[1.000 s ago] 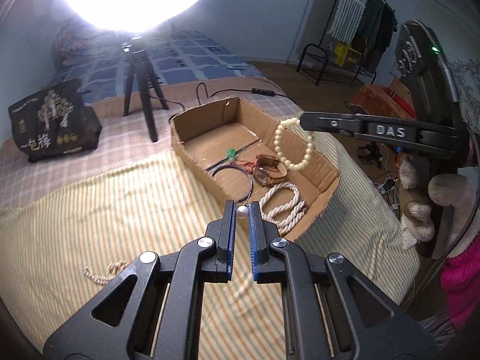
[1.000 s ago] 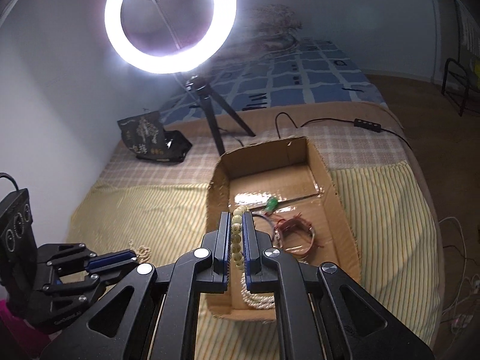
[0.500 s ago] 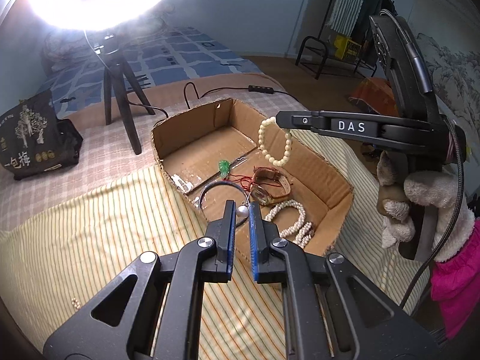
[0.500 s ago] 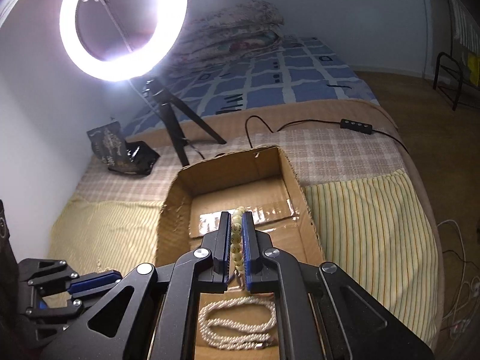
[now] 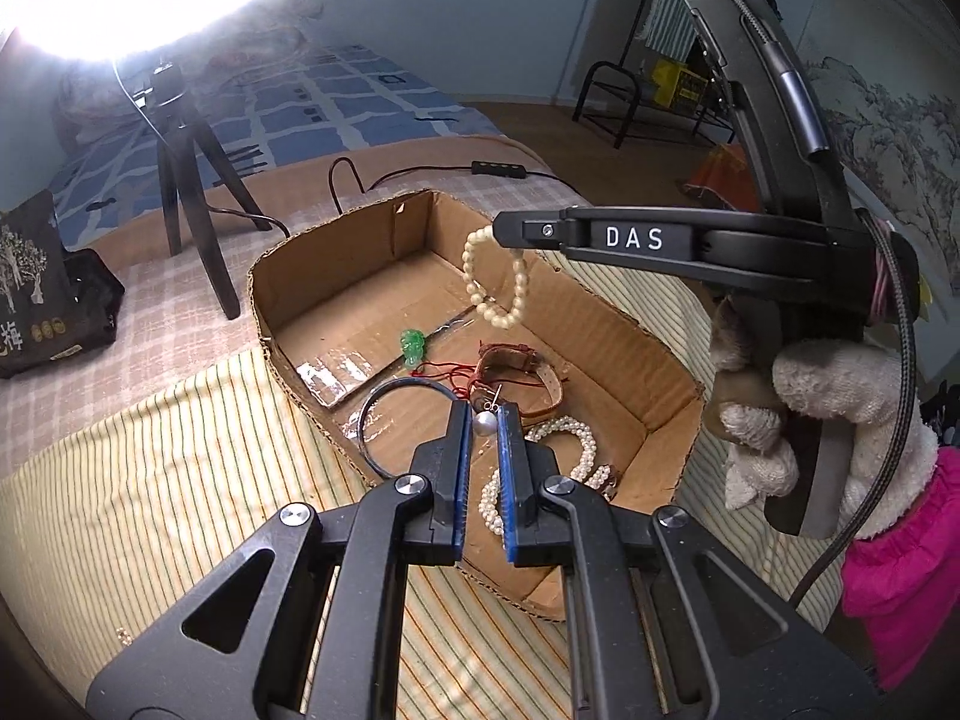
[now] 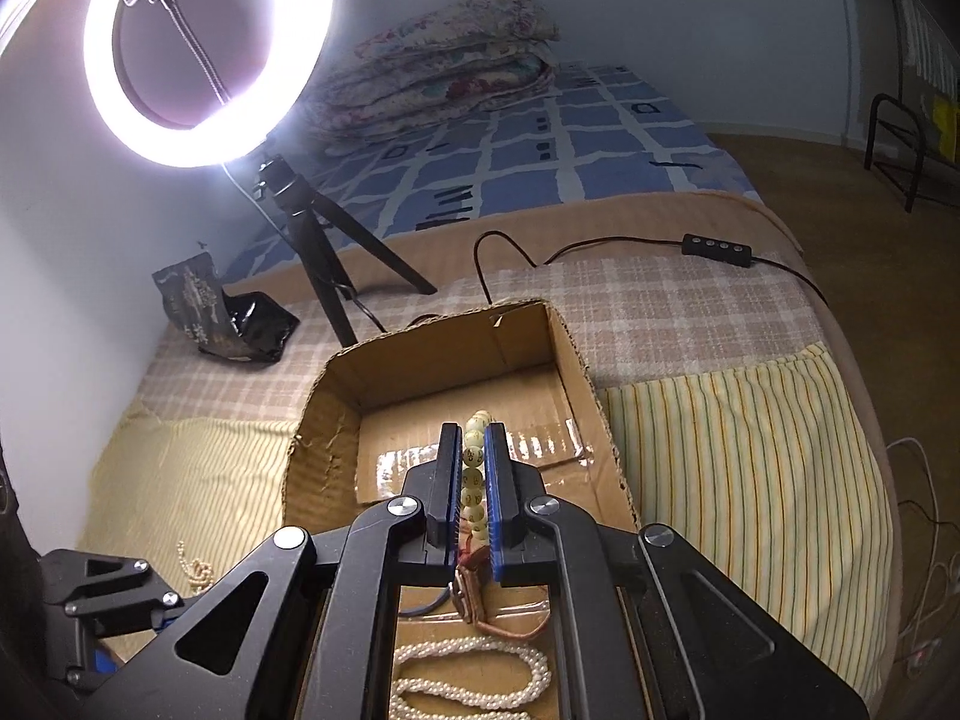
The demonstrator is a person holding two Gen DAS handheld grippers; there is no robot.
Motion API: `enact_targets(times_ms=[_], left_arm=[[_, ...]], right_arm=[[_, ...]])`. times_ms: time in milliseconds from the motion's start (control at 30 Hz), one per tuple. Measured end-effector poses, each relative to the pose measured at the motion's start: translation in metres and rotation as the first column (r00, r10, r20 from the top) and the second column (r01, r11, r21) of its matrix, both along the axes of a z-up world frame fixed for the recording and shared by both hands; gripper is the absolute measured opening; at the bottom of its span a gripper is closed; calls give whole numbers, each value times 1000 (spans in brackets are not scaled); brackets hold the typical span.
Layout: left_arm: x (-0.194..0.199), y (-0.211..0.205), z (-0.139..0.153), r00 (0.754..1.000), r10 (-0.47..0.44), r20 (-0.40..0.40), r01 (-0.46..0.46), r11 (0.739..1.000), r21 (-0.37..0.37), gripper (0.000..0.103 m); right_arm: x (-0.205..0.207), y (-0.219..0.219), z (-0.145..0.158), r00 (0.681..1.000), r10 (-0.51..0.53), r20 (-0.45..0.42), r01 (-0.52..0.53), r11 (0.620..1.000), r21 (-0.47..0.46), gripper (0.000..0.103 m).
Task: Organize jewelry
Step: 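Open the right tool to drop the bracelet while the left tool drops the earring into the box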
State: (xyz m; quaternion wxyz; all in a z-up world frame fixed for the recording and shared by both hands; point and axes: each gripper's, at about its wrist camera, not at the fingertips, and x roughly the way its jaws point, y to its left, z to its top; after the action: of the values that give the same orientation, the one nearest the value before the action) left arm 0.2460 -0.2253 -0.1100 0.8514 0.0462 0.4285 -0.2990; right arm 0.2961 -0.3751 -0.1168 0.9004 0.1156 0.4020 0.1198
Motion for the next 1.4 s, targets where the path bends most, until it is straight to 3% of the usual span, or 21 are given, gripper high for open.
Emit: enact_targets(times_ms=[100,133,167,200,233,267,300,533,933,1267,1400], left_arm=[[1,0,0,1000,4,-4,-4,1000,10,7],[1,0,-1,1000,8,-10,-8,1000,16,11],[1,0,-2,1000,12,-15,-12,1000,22,19],[2,0,-2,1000,14,-18,-13,1000,23,43],[1,0,-1,1000,15,-13,-15,1000,21,55],[-1,0,0,1000,18,-1,-18,1000,21,70],[-3,0,1,1000,23,18,-23,999,25,72],[-5,-1,0,1000,24,15,-25,998,57,72],[-16,13,14,998,46,44,-48,997,57,72],[-37,38,33,994,55,91,-61,996,71,72],[-44,60,44,991,89,97,-94,995,44,72]], right_arm=[[0,-1,2,1000,-2,3,2,1000,7,6],[0,-1,2,1000,-5,3,5,1000,-1,10],[-1,0,3,1000,-10,4,10,1000,-11,17],[-2,-1,3,1000,-20,5,20,1000,-22,38],[-3,-1,4,1000,-26,8,26,999,-24,60],[-4,-2,5,999,-35,18,36,999,-24,66],[-6,-3,6,999,-41,29,42,999,-24,67],[-10,-4,12,998,-54,36,55,998,-39,72],[-20,0,19,997,-79,21,79,996,-50,72],[-40,16,40,997,-70,36,73,994,-86,72],[-52,19,54,995,-80,60,85,992,-91,72]])
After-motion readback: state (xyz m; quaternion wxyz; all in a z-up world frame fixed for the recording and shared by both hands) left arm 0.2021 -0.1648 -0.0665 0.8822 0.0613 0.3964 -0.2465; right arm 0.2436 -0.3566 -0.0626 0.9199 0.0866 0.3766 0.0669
